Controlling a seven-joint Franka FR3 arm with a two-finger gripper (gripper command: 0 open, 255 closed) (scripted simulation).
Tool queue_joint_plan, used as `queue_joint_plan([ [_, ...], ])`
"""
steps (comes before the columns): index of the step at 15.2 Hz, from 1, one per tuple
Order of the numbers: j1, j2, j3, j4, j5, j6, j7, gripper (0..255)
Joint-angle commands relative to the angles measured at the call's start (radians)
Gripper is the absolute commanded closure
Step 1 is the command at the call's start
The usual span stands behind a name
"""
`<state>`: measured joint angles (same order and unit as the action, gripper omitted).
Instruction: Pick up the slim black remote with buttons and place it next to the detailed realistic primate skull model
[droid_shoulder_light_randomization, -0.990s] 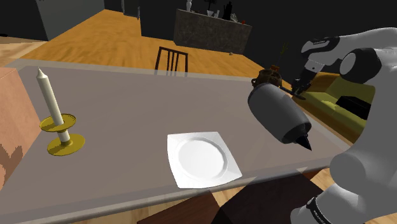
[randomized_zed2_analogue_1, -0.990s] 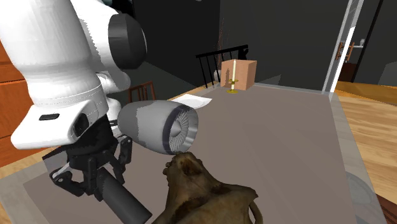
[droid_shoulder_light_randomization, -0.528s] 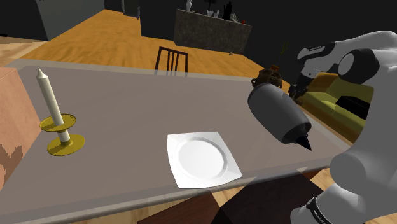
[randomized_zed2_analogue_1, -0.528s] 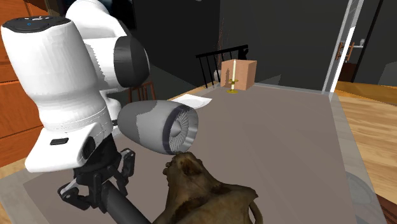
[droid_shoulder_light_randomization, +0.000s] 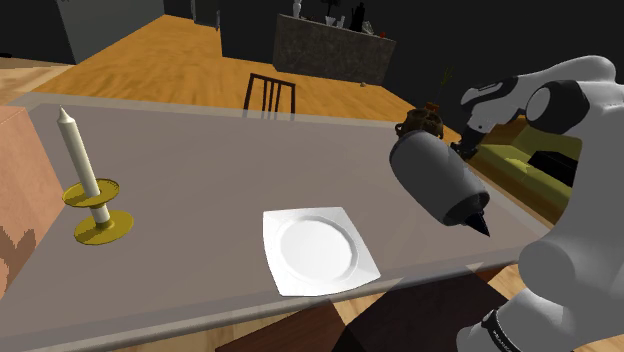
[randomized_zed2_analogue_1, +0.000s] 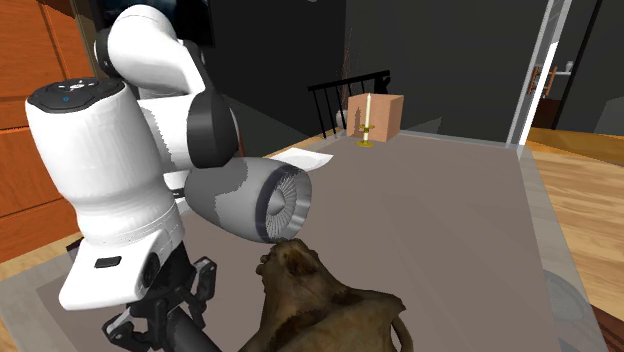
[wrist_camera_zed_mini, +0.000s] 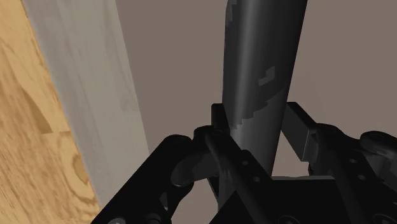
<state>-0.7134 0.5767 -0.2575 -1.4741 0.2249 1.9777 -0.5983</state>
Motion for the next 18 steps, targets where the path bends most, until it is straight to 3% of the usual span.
queue_joint_plan([
  [1, 0.000, 0.009, 0.002, -0.014, 0.003, 0.023, -0.003, 255],
  [10, 0.000, 0.016, 0.003, -0.021, 0.006, 0.037, -0.005, 255],
  [11, 0.000, 0.016, 0.003, -0.021, 0.006, 0.037, -0.005, 0],
  [16, 0.000, 0.016, 0.003, -0.021, 0.006, 0.037, -0.005, 0],
  [18, -0.002, -0.005, -0.002, 0.014, -0.002, -0.019, 0.000, 0],
])
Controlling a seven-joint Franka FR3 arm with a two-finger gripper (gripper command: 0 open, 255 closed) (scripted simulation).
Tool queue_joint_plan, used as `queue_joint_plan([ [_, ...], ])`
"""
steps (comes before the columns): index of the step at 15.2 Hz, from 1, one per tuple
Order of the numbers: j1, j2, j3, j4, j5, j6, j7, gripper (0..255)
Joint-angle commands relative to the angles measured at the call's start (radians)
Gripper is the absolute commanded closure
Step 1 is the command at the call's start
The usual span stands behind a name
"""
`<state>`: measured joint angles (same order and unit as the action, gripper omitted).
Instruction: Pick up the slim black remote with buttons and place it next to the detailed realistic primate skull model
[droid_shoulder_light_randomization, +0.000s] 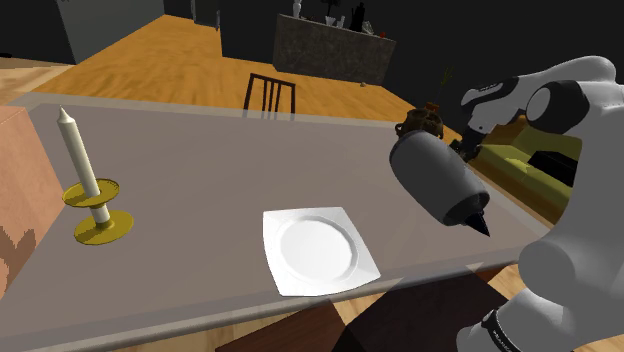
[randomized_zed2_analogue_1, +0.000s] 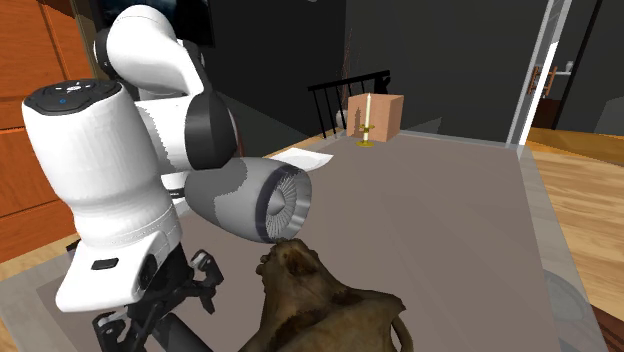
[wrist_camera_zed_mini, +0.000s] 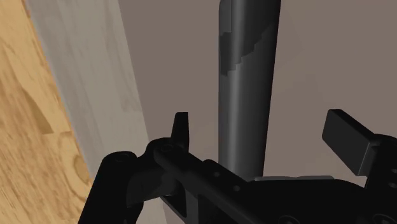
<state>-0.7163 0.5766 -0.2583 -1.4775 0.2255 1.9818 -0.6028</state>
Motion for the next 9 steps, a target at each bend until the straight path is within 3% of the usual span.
queue_joint_plan([
  [1, -0.001, -0.014, -0.003, 0.038, -0.006, -0.051, 0.007, 0],
  [9, -0.002, -0.019, -0.005, 0.056, -0.009, -0.074, 0.009, 0],
])
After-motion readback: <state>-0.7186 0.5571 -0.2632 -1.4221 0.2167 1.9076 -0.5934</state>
